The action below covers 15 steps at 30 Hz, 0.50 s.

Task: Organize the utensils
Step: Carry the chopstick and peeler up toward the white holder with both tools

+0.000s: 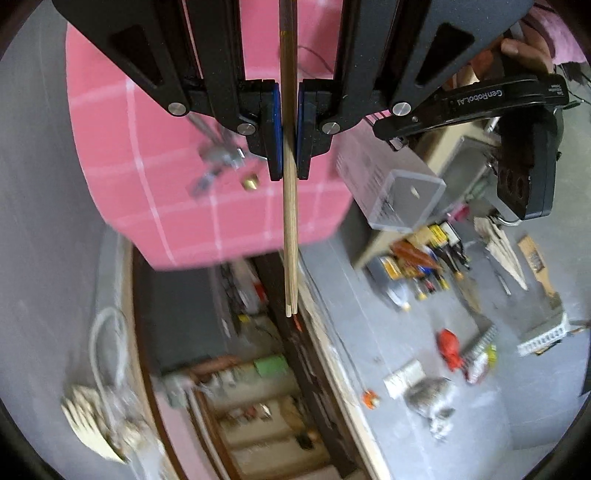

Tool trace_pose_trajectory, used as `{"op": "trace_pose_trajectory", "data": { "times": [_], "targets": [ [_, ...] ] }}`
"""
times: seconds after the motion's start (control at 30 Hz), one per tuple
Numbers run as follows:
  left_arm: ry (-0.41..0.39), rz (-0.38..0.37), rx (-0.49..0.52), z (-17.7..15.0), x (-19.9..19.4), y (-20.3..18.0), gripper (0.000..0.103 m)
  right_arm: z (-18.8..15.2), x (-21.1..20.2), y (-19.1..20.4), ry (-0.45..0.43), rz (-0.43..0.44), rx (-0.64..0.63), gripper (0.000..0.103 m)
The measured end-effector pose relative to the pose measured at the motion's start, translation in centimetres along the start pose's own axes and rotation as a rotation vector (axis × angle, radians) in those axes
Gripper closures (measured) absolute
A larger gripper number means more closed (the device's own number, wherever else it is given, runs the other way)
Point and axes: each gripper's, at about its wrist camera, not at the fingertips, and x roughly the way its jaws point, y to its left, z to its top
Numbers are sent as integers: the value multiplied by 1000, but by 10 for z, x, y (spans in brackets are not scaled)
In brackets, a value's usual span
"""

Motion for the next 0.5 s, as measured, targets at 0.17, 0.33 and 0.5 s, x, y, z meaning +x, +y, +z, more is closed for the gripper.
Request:
{"op": "trace_pose_trajectory", "data": {
  "times": [0.17, 0.33, 0.5],
  "targets": [
    [-101, 14, 3, 28, -27, 1, 95, 32, 8, 29, -78, 81, -56, 97],
    [-205, 62, 29, 60, -66, -3, 95, 62, 17, 59, -185, 194, -68, 97],
    [-302, 148, 56, 93, -104, -1, 95, 87, 34, 84, -299, 328, -18, 97]
  ]
}}
